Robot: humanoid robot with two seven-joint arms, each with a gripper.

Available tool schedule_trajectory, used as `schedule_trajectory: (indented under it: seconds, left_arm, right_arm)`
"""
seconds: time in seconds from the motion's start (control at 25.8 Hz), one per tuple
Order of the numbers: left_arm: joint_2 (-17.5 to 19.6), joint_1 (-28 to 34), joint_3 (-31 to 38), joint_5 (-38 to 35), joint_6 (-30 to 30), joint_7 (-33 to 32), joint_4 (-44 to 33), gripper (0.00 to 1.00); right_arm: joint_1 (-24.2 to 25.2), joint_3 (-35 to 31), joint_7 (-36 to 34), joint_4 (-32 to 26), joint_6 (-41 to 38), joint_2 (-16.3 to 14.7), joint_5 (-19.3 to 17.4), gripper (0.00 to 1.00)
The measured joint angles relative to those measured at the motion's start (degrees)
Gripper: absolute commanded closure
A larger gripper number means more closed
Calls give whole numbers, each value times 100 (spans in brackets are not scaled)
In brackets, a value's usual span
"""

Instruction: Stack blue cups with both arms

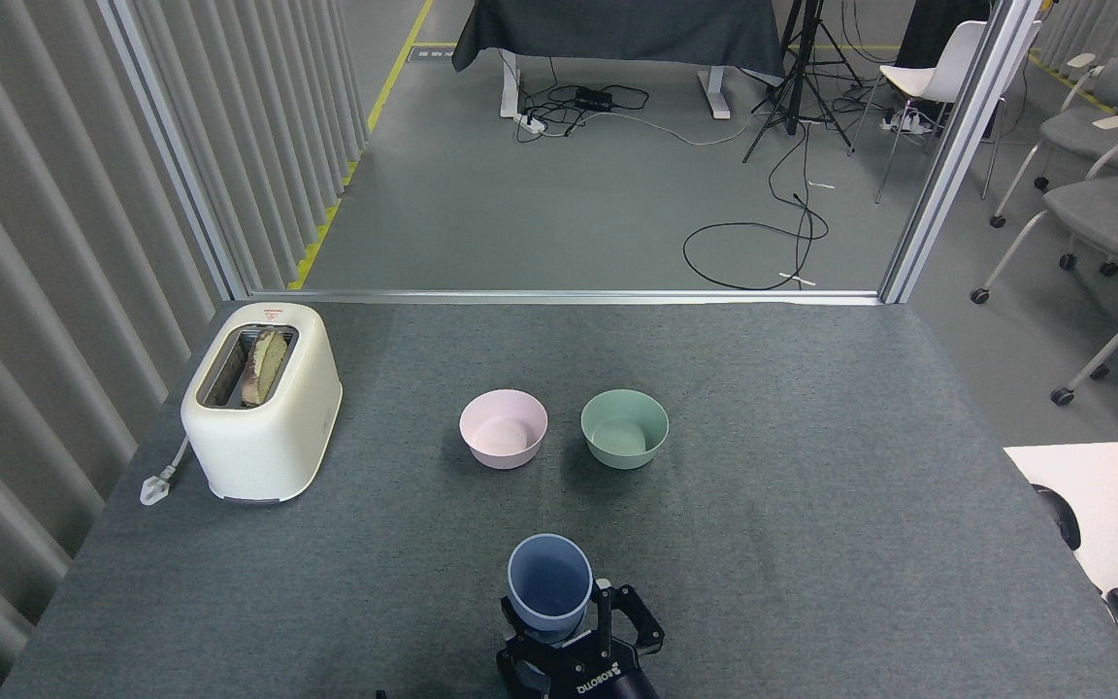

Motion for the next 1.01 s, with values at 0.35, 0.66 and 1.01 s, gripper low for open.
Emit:
schedule_trajectory:
  seconds: [0.35,0.66,1.01]
  left_arm:
    - [3,0,0,0,0,0,0,0]
    - [4,10,0,0,0,0,-5,0]
    - [3,49,0,-3,-1,6,-44,0]
  right_arm:
    - [-32,-12,-18,89,115,34,-43,0]
    - [-57,-9,-454,-364,-70,45,-77,0]
    - [-76,-944,-640,-910,4,-43,-462,0]
